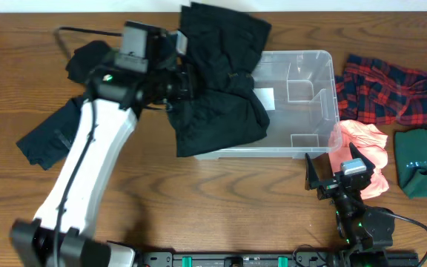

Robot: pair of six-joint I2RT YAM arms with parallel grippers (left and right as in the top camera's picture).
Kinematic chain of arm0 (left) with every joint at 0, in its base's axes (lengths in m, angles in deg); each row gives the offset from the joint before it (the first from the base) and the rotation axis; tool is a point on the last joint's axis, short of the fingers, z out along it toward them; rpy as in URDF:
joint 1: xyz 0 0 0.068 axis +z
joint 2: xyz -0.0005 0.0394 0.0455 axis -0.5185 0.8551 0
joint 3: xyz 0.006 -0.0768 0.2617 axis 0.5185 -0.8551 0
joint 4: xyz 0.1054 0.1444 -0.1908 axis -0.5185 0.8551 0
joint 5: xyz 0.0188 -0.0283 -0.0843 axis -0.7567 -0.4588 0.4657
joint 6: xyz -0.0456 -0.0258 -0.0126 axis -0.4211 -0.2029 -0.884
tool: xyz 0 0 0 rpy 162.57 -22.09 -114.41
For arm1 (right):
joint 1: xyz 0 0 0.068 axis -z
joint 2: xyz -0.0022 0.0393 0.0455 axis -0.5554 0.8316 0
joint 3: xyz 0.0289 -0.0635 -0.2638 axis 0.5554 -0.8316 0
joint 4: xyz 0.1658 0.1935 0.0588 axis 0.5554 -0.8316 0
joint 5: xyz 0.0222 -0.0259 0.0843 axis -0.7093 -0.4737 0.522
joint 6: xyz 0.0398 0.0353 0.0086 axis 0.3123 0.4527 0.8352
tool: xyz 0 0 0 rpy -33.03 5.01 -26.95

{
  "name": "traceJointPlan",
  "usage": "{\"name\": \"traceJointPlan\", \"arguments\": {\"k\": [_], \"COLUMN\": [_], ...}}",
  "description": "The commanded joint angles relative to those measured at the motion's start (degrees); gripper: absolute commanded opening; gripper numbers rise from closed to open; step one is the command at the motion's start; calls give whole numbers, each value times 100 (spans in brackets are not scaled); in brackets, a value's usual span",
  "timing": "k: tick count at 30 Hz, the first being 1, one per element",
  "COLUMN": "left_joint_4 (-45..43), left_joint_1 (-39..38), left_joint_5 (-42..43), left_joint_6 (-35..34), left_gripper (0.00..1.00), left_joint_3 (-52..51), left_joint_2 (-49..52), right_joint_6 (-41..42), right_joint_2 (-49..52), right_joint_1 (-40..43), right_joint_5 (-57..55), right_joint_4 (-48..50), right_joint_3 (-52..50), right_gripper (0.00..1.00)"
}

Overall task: Pack container
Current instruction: 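Lift the black pants with the left gripper and carry into container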

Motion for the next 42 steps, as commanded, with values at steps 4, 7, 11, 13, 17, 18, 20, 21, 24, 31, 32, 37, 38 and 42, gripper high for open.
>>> {"name": "traceJointPlan", "arguments": {"k": [4,7,11,13,17,18,20,21,24,31,32,37,38,42], "left_joint_4": [-385,-531,-625,-608,-612,-612,-614,-616,-619,-612,-610,-590,-590,-599], "left_joint_1": [-293,-424,-520,-522,-522,-522,-522,-522,-522,-520,-520,-520,-520,-520], "left_joint_5": [195,192,127,39,39,39,39,39,39,-101,-186,-490,-560,-815], "left_joint_6": [-195,-190,-188,-188,-188,-188,-188,-190,-188,-184,-184,-164,-157,85], "left_gripper": [6,6,6,6,6,6,6,6,6,16,33,72,73,74], "left_joint_3": [125,125,125,118,107,107,107,107,107,107,107,107,107,109], "left_joint_2": [369,492,588,621,758,800,890,938,1095,1257,1257,1257,1257,1244], "right_joint_6": [-55,-55,-55,-57,-55,-55,-55,-55,-55,-55,-55,-55,-55,-55], "right_joint_2": [-31,-31,-31,-31,-31,-31,-31,-31,-31,-31,-31,-31,-31,-31], "right_joint_1": [59,59,59,59,59,59,59,59,59,59,59,59,59,59], "right_joint_5": [-35,-35,-35,-35,-35,-35,-35,-35,-35,-35,-35,-35,-35,-35], "right_joint_4": [-20,-20,-20,-20,-20,-20,-20,-20,-20,-20,-20,-20,-20,-20], "right_joint_3": [-11,-11,-11,-11,-11,-11,-11,-11,-11,-11,-11,-11,-11,-11], "right_gripper": [99,99,99,99,99,99,99,99,99,99,99,99,99,99]}}
